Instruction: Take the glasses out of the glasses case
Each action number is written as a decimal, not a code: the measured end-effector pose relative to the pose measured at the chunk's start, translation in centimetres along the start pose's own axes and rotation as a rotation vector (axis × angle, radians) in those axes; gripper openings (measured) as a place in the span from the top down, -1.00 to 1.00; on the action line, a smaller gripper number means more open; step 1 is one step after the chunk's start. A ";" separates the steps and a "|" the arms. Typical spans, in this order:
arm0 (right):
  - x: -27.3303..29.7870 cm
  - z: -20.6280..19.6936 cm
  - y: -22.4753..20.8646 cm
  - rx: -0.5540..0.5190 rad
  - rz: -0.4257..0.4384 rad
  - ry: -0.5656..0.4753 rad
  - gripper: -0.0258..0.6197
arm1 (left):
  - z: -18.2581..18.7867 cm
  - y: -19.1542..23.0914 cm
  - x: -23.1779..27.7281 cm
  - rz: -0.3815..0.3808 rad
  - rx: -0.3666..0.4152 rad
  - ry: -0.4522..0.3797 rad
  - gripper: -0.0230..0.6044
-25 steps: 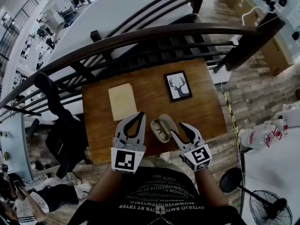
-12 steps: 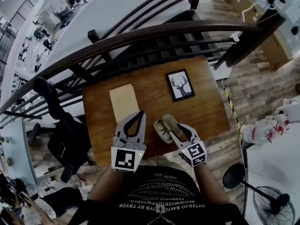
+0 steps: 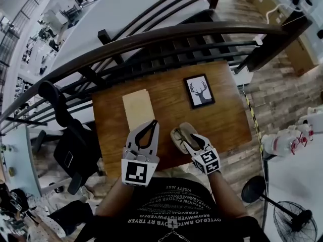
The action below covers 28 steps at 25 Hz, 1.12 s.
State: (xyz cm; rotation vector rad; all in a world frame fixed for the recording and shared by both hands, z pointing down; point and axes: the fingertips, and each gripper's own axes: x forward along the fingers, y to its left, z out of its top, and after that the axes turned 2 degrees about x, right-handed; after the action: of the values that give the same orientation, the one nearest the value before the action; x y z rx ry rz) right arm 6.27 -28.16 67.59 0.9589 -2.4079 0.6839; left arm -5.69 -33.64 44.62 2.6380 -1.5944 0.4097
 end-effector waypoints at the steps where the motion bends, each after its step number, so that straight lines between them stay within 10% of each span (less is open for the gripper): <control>1: 0.4 -0.4 -0.1 -0.002 -0.001 0.015 0.41 | 0.0 0.1 -0.1 0.002 0.000 0.001 0.83; 28: 7.1 -9.2 -3.0 0.071 -0.056 0.309 0.50 | -2.2 3.4 -0.5 0.016 -0.032 0.050 0.83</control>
State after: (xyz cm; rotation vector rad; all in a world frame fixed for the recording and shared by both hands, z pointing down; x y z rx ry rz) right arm 5.88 -28.08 79.59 0.8741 -2.0926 0.8353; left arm -9.37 -34.47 46.24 2.5725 -1.5946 0.4425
